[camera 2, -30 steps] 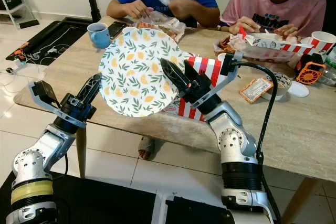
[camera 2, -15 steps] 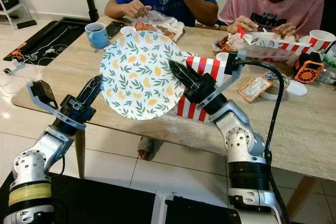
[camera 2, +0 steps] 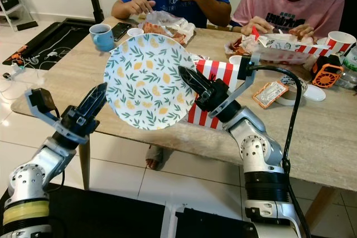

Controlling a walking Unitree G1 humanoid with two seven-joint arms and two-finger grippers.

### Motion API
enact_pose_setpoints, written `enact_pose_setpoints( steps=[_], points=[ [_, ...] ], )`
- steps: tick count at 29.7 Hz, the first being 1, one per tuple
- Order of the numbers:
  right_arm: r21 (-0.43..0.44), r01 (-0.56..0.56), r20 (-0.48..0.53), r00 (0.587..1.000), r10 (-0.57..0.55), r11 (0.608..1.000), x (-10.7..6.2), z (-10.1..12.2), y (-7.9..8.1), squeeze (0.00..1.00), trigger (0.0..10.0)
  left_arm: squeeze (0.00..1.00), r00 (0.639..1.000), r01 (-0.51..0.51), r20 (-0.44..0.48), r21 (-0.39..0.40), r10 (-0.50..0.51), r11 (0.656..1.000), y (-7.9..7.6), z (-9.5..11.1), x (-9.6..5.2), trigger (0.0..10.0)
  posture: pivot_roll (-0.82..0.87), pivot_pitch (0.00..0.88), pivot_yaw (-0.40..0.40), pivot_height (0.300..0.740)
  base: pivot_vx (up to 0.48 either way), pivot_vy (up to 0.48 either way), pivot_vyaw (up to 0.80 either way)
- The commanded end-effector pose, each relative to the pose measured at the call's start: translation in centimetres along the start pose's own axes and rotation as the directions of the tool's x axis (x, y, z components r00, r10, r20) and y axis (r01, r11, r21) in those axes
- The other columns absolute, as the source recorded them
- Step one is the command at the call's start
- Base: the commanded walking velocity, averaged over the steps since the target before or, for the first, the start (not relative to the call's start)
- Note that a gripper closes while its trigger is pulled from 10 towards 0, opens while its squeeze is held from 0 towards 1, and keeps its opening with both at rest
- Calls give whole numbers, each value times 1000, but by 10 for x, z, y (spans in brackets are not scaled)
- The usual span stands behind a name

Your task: Restocking fridge

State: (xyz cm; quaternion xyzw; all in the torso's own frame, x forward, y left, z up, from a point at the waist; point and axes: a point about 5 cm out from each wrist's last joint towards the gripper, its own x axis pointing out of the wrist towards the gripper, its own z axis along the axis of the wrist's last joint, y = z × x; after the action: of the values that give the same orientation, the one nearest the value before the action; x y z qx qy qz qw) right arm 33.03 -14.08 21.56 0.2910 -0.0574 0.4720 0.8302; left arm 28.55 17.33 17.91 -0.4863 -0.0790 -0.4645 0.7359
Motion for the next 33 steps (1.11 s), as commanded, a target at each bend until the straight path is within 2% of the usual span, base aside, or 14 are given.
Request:
enact_pose_setpoints(
  steps=[1, 2, 6, 12, 14, 15, 20, 21, 33],
  points=[
    [-5, 5, -13, 1000, -5, 1000, -1, 2, 0, 0, 0, 1000, 996, 80, -42, -2, -80, 997, -9, -2, 5, 10000, -78, 44, 30, 740, 0, 0, 0],
    [10, -51, -14, 999, 51, 999, -1, 1, 7, 0, 0, 1000, 994, 88, -68, 4, -87, 996, -10, -3, 3, 10000, -78, 44, 30, 740, 0, 0, 0],
    [28, -139, -25, 990, 139, 990, -1, 0, 17, 0, 0, 1000, 987, 112, -115, 9, -110, 994, -13, -6, 1, 10000, -78, 42, 27, 740, 0, 0, 0],
    [50, -232, -7, 972, 233, 971, -2, 3, 30, 0, 0, 1000, 980, 111, -170, 33, -104, 993, -14, -12, 0, 10000, -79, 52, 22, 740, 0, 0, 0],
    [47, -240, -16, 970, 241, 970, -2, 2, 31, 0, 0, 965, 977, 118, -184, 44, -108, 992, -15, -13, -1, 10000, -78, 61, 21, 740, 0, 0, 0],
    [47, -243, -24, 969, 244, 969, -2, 2, 32, 0, 0, 0, 974, 129, -194, 47, -118, 991, -16, -13, -1, 10000, -78, 63, 22, 740, 0, 0, 0],
    [48, -212, -39, 976, 213, 976, -2, -2, 29, 0, 0, 0, 971, 153, -192, 43, -143, 987, -20, -13, 0, 10000, -79, 62, 25, 740, 0, 0, 0],
    [47, -194, -40, 980, 196, 980, -2, -3, 27, 0, 0, 0, 967, 179, -191, 25, -171, 984, -23, -13, 0, 0, -79, 57, 26, 740, 0, 0, 0],
    [56, -191, -29, 981, 193, 980, -2, 0, 28, 0, 0, 0, 957, 230, -189, 30, -221, 973, -28, -9, -1, 0, -80, 54, 24, 740, 0, 0, 0]
  ],
)
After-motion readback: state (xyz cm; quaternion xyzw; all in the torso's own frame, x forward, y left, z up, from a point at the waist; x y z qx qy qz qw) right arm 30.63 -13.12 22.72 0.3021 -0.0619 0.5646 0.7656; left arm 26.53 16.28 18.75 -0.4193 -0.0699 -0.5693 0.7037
